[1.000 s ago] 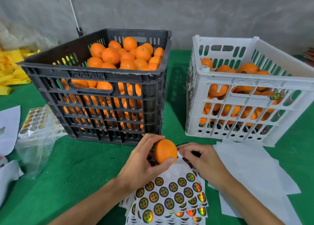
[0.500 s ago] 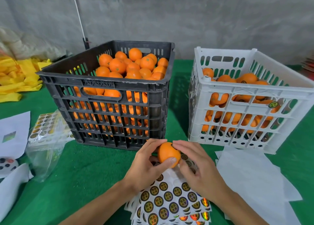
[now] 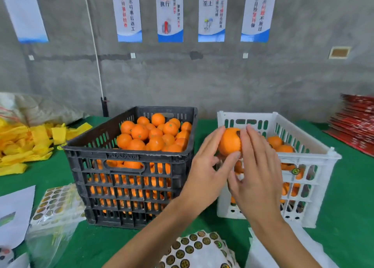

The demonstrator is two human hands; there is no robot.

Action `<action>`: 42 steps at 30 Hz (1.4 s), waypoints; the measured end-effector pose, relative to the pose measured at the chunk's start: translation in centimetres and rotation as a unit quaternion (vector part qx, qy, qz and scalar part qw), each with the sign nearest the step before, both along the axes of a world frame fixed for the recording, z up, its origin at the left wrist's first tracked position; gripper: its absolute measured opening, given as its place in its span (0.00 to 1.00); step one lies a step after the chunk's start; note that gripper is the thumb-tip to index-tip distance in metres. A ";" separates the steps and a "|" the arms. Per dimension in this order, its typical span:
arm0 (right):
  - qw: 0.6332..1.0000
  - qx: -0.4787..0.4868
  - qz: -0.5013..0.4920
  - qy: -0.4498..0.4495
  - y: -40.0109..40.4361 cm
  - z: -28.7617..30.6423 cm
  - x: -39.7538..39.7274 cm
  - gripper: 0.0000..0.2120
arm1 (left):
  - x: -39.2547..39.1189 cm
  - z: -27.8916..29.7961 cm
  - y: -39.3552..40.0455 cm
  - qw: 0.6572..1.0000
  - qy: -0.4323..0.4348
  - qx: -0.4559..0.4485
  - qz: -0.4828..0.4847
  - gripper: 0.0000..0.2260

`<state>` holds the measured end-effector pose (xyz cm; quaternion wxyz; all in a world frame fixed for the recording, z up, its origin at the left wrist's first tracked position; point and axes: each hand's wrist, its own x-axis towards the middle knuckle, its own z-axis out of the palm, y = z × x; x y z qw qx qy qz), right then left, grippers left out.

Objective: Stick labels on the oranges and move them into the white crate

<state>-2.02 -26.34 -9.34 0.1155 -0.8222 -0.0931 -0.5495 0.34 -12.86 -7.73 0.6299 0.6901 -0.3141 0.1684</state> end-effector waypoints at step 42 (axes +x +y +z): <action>0.810 0.331 0.446 0.187 8.2 1.5 -0.1 0.18 | 1.4 2.3 11.4 0.881 -0.314 0.182 0.303 0.30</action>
